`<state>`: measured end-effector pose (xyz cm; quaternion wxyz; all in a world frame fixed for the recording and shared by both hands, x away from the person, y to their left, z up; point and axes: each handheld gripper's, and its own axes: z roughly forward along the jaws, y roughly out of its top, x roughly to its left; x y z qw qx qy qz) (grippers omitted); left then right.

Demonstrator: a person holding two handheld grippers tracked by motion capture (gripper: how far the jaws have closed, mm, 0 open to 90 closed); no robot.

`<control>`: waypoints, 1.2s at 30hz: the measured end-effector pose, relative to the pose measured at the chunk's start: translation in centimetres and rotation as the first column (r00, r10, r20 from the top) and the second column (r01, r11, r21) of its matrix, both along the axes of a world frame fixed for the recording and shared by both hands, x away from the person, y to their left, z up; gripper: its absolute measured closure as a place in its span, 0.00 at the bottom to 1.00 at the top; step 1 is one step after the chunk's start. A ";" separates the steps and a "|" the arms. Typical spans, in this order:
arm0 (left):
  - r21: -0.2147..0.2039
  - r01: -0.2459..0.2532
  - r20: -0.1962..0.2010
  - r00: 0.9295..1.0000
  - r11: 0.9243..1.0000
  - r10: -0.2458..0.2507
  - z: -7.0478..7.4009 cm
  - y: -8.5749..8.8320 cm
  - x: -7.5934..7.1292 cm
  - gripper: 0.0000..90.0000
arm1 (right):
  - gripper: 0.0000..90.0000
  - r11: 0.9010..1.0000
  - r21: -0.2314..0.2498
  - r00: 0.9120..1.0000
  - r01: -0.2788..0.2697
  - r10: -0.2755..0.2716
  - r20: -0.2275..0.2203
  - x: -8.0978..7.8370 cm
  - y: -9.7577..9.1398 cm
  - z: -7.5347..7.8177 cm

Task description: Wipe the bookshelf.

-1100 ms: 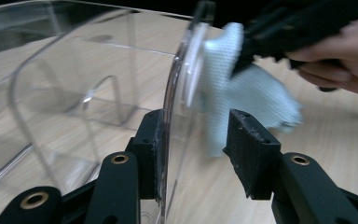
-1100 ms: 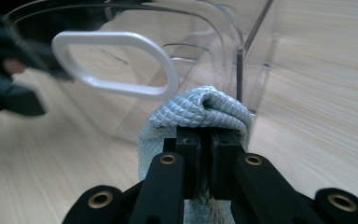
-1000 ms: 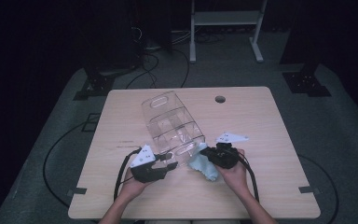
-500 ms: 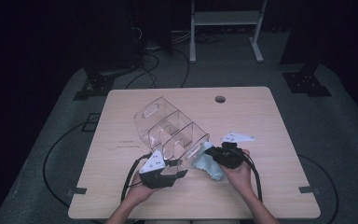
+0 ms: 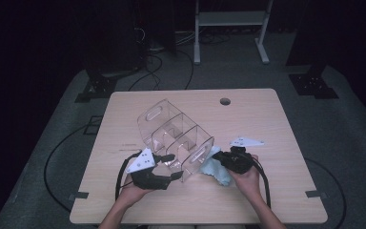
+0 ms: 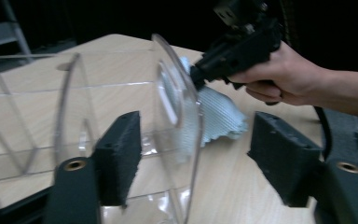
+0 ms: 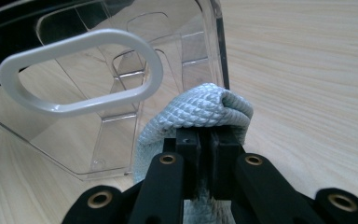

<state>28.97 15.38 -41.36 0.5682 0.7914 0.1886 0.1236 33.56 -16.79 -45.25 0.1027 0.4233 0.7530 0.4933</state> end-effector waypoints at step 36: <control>0.091 -0.290 0.018 0.957 0.953 0.289 -1.4 2.4 6.9 0.00 | 0.93 0.999 -0.021 0.999 -0.041 0.041 0.007 -0.8 -0.7 0.3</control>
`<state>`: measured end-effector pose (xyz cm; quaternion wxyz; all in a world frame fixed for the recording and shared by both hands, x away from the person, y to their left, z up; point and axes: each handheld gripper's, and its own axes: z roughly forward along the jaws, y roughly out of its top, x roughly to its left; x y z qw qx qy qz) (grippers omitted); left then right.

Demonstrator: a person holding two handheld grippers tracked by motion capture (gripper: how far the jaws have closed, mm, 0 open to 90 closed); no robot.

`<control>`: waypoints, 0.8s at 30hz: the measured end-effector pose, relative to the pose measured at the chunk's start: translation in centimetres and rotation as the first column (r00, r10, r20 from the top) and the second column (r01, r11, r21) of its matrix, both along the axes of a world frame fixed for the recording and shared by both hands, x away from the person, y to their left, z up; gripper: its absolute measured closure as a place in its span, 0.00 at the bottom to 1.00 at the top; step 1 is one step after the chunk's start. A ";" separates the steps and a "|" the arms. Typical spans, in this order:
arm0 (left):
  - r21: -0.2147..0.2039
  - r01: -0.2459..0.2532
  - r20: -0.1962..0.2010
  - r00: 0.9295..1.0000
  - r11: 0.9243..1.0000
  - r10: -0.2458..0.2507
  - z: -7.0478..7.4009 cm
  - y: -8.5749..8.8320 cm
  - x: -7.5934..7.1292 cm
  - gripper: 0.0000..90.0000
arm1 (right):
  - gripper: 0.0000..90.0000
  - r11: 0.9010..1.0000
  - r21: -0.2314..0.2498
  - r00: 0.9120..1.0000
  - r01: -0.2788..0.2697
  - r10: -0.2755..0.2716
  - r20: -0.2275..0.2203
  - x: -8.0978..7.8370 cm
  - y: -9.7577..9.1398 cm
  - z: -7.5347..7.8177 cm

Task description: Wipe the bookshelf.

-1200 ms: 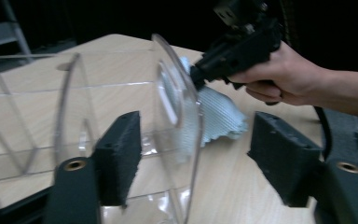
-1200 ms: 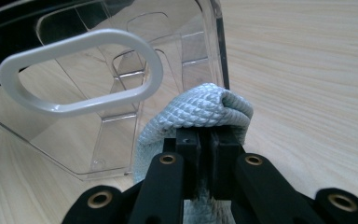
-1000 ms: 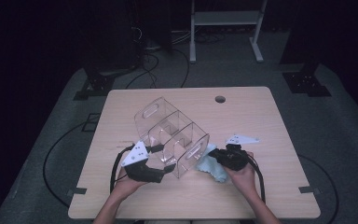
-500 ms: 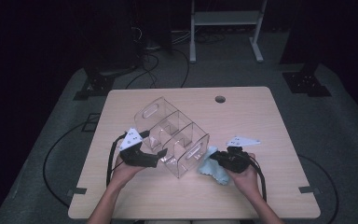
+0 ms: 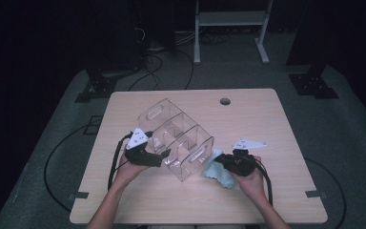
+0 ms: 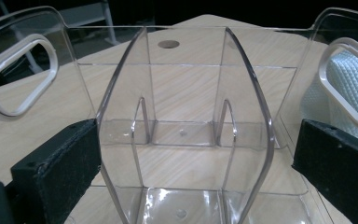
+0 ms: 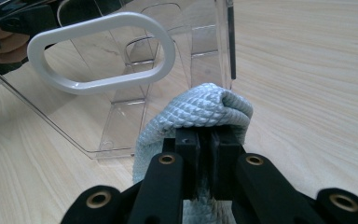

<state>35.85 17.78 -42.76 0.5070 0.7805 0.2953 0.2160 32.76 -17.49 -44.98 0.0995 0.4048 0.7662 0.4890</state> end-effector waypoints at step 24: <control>0.030 0.024 -0.032 0.999 0.999 -0.023 -1.3 -1.2 0.3 0.09 | 0.93 0.999 0.033 1.000 -0.009 0.008 0.026 0.4 -0.1 1.1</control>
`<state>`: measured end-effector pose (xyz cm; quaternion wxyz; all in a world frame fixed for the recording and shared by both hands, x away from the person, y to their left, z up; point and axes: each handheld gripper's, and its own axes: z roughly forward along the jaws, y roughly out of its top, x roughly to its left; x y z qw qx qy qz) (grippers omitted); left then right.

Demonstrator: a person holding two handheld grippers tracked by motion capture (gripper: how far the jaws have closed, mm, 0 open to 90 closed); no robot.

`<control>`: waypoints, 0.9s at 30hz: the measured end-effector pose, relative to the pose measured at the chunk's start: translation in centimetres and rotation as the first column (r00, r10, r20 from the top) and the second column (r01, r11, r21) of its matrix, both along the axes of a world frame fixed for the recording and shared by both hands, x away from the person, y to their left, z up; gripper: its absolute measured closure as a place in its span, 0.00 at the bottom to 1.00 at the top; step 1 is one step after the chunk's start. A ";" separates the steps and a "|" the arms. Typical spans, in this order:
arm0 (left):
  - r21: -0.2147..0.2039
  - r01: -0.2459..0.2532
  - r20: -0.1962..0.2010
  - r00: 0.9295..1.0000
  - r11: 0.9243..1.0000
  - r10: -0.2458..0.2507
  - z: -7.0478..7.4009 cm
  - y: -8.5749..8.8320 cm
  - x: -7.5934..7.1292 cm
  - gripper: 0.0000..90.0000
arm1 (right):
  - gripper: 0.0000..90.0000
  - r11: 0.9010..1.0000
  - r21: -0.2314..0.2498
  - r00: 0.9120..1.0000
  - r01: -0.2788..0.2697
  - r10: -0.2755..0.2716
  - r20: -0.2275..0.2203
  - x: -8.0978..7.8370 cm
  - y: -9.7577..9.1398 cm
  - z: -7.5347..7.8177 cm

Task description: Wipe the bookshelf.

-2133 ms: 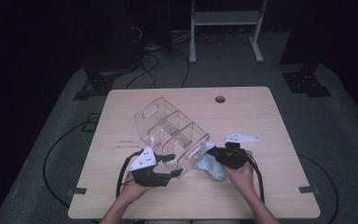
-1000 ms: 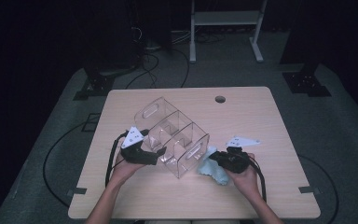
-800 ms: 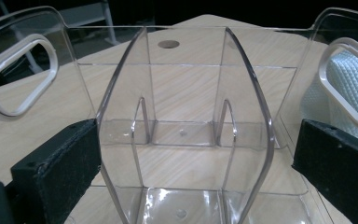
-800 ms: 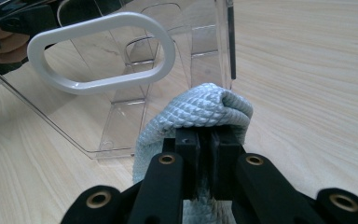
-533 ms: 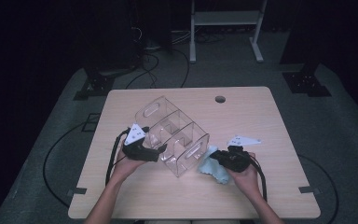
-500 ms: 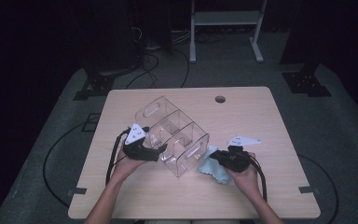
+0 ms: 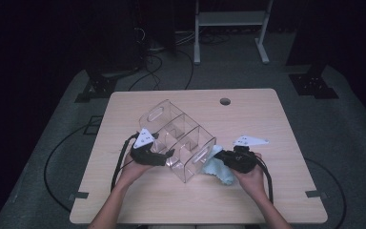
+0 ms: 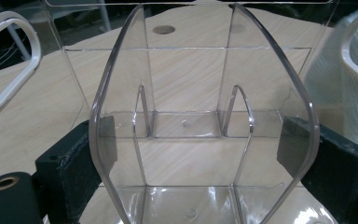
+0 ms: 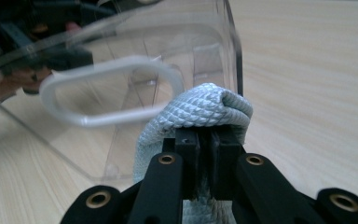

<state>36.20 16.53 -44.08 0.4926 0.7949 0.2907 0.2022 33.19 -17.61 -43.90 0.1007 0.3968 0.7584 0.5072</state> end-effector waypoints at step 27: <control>-0.048 -0.091 0.012 0.996 0.995 0.092 -0.5 -0.1 -3.9 0.08 | 0.93 0.996 -0.086 0.997 0.004 -0.011 -0.080 0.3 0.6 -4.7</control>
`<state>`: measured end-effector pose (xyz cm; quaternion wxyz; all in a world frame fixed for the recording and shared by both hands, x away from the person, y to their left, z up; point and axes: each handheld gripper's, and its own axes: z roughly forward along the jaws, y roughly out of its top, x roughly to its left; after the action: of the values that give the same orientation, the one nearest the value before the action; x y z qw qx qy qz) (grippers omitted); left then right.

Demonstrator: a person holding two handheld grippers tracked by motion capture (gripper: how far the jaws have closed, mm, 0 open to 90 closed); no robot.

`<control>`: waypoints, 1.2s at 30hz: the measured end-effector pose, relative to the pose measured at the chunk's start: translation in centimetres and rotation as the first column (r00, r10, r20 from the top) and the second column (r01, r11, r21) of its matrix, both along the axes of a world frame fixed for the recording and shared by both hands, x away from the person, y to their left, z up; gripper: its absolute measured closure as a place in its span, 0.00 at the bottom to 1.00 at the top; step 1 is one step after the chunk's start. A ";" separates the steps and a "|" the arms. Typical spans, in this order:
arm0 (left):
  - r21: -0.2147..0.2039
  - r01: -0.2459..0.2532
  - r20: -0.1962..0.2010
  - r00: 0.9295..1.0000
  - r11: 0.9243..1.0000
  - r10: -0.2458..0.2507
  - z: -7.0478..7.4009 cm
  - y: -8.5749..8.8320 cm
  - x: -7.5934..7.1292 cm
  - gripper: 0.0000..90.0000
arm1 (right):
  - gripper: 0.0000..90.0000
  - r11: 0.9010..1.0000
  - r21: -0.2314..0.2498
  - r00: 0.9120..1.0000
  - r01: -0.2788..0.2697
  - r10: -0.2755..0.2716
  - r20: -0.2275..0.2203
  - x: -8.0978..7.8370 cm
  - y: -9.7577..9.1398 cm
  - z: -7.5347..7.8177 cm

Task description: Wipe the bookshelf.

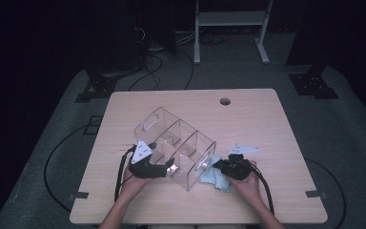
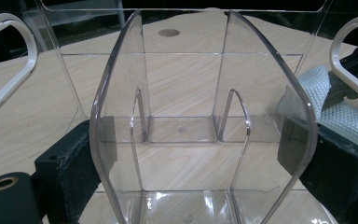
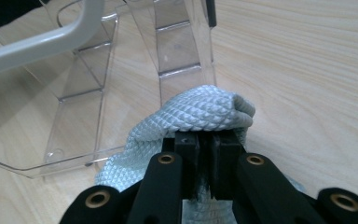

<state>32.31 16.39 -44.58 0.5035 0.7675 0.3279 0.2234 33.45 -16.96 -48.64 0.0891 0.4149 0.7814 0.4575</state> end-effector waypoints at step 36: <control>-0.021 -0.049 -0.003 0.999 0.999 0.049 -0.2 0.1 0.1 0.09 | 0.93 0.999 -0.031 1.000 -0.009 0.009 -0.015 0.4 1.3 -1.0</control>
<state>32.38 16.52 -44.76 0.5055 0.7541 0.3498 0.2312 33.83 -15.65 -49.59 0.0876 0.4135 0.7909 0.4425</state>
